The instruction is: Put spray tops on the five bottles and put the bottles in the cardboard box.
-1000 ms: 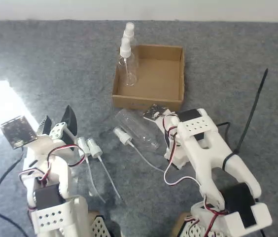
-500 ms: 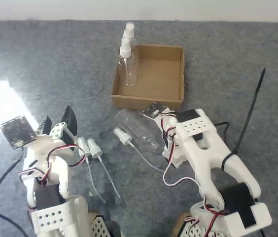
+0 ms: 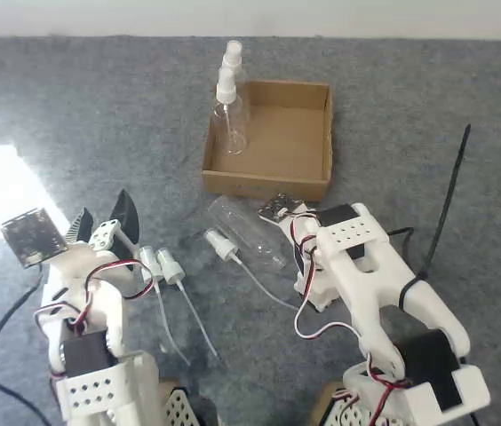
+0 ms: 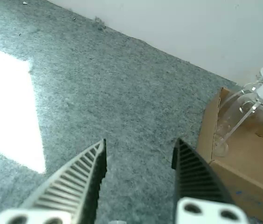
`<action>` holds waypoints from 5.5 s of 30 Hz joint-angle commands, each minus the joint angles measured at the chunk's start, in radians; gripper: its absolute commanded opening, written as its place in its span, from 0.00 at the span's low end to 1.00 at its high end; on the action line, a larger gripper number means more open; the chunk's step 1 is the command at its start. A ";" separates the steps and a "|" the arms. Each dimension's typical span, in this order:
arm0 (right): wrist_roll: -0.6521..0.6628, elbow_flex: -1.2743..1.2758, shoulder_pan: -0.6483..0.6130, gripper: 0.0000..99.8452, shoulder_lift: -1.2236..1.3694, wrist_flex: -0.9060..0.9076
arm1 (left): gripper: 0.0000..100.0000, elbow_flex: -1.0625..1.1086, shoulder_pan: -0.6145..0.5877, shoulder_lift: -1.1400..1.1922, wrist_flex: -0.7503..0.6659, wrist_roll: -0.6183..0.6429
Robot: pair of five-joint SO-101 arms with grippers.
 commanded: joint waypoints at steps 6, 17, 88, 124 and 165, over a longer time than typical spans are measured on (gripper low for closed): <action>-0.006 -0.005 -0.007 0.17 -0.058 0.002 | 0.22 -0.012 0.002 -0.012 -0.035 -0.006; -0.011 -0.146 -0.008 0.14 -0.059 0.148 | 0.22 -0.012 0.002 -0.012 -0.035 -0.008; -0.322 0.218 -0.053 0.14 -1.119 -0.206 | 0.22 -0.015 0.005 -0.012 -0.028 -0.052; -0.315 0.555 -0.053 0.14 -1.442 -0.386 | 0.22 -0.621 0.063 0.555 0.367 -0.204; -0.313 0.555 -0.053 0.14 -1.445 -0.386 | 0.18 -0.817 0.055 1.458 0.546 -0.304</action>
